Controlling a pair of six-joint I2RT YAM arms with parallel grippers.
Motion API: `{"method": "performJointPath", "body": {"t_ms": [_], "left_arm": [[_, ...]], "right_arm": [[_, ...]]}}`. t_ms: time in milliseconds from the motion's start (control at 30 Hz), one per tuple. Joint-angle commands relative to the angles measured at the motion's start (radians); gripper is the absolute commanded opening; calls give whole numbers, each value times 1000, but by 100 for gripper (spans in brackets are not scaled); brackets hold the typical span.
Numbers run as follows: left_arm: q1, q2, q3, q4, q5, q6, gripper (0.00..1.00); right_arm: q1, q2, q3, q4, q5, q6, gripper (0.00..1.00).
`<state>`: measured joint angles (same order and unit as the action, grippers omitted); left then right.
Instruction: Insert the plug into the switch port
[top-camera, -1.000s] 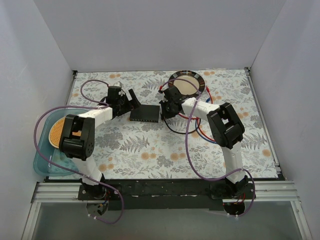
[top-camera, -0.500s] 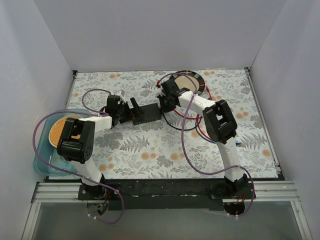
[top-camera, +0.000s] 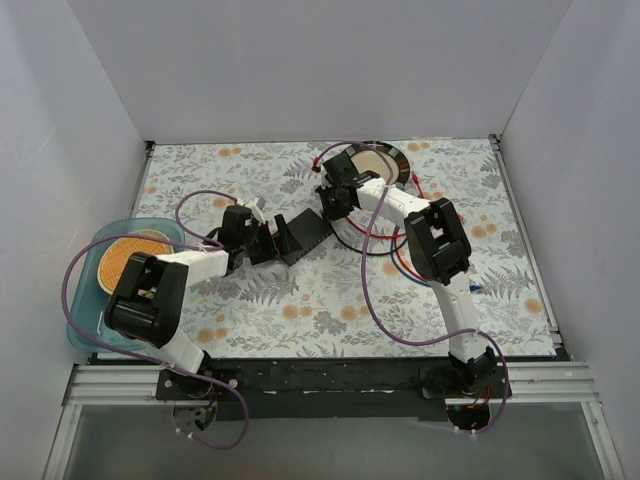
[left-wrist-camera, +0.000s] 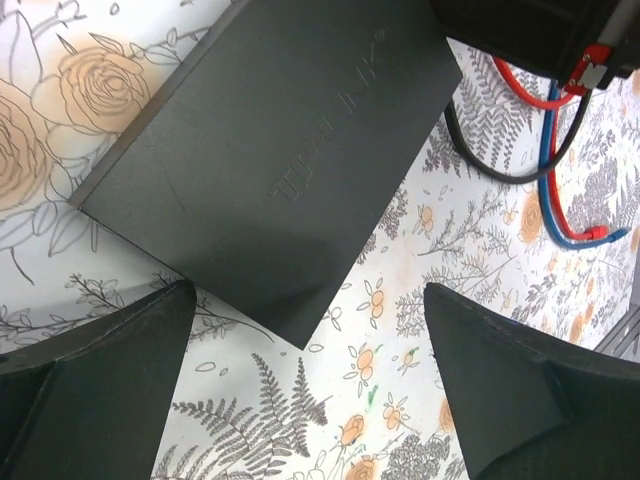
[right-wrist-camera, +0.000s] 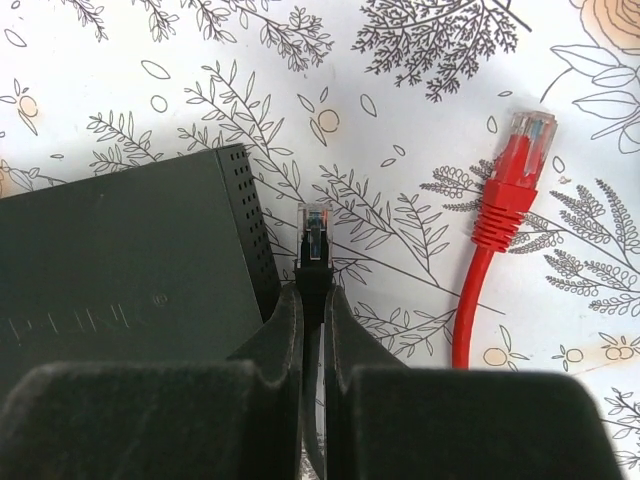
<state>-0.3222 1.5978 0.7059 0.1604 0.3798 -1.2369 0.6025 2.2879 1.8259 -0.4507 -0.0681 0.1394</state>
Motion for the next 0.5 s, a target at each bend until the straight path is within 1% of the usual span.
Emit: {"method": "performJointPath", "body": {"t_ms": [0,67,100,167,200,233,267,333,367,400,433,467], "left_arm": [[-18,-102,3,-28,7,40,98],[-18,-168,6,-91,-50,63,98],[-18,-191,15,-119,-129,76,98],[-17,-237,36,-182,-189,91,98],[-14,-246,41,-189,-240,91,98],[-9,-255,43,-180,-252,91,98],[-5,-260,46,-176,-262,88,98],[5,-250,66,-167,-282,97,98],[6,-218,76,-165,-291,103,98],[9,-190,116,-167,-301,109,98],[14,-159,135,-167,-306,114,98],[15,-88,161,-170,-303,122,98]], "right_arm": [[28,-48,6,-28,40,-26,1],[28,-92,-43,-39,98,-37,1],[28,-113,-63,-40,134,-43,1],[28,-174,-144,-45,171,-38,1],[28,-201,-186,-36,175,-34,1],[28,-231,-227,-17,160,-31,1],[28,-295,-325,4,136,-27,1],[32,-364,-411,78,93,-14,1],[37,-425,-457,98,77,-12,1],[42,-450,-520,134,55,-3,1],[57,-473,-548,144,39,2,1],[69,-502,-566,155,30,3,1]]}}
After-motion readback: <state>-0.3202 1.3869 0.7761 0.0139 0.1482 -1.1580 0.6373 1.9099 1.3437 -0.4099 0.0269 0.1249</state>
